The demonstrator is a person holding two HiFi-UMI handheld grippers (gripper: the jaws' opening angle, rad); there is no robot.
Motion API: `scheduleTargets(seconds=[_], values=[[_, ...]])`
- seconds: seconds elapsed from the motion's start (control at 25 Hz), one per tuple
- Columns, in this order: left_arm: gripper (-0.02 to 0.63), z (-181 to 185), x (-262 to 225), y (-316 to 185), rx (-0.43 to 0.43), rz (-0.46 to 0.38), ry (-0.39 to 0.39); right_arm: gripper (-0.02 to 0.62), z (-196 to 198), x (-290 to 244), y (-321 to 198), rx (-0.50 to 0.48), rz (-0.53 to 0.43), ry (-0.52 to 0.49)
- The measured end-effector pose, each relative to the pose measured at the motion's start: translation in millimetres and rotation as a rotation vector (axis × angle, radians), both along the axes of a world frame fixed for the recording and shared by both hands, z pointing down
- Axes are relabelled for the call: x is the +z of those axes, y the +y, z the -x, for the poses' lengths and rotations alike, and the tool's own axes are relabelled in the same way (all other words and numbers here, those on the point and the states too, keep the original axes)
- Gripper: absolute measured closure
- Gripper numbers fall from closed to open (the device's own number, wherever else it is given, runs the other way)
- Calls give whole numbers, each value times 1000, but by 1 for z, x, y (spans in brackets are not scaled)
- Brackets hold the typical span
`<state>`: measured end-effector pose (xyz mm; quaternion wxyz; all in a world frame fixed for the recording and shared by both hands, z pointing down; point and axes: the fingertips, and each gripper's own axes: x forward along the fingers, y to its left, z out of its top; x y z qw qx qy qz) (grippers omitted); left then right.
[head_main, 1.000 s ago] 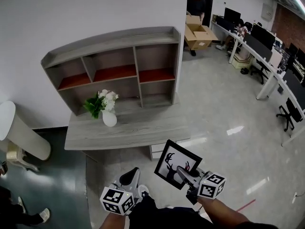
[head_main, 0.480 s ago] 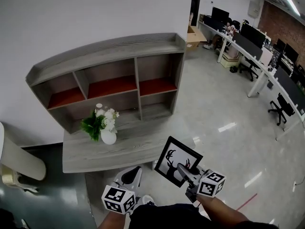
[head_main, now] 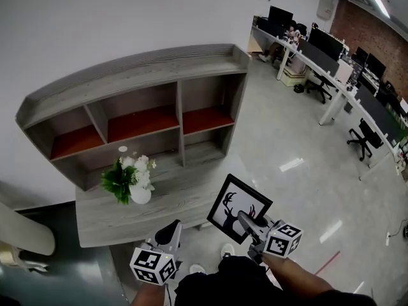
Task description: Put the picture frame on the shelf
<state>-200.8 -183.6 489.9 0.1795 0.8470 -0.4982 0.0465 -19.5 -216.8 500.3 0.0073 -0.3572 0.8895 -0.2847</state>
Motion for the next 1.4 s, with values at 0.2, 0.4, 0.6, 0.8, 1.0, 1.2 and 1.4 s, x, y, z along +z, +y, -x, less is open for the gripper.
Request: scheduleTargets(seconds=[0.2, 0.4, 0.6, 0.8, 1.0, 1.2, 1.4], values=[[597, 6, 7, -19, -28, 16, 4, 574, 1, -5, -38, 20, -20, -15], [597, 7, 5, -44, -69, 29, -13, 574, 2, -3, -76, -11, -7, -31], [597, -1, -5, -84, -108, 6, -25, 574, 7, -4, -116, -74, -6, -53], [597, -6, -4, -122, -159, -1, -39, 574, 0, -1, -153, -115, -6, -65], [597, -9, -6, -148, -202, -12, -63, 574, -17, -2, -204, -87, -30, -65], [597, 1, -9, -159, -229, -20, -87, 574, -17, -23, -259, -12, -85, -68], [597, 18, -11, -170, -211, -14, -87, 574, 1, -66, -305, 90, -198, -84]])
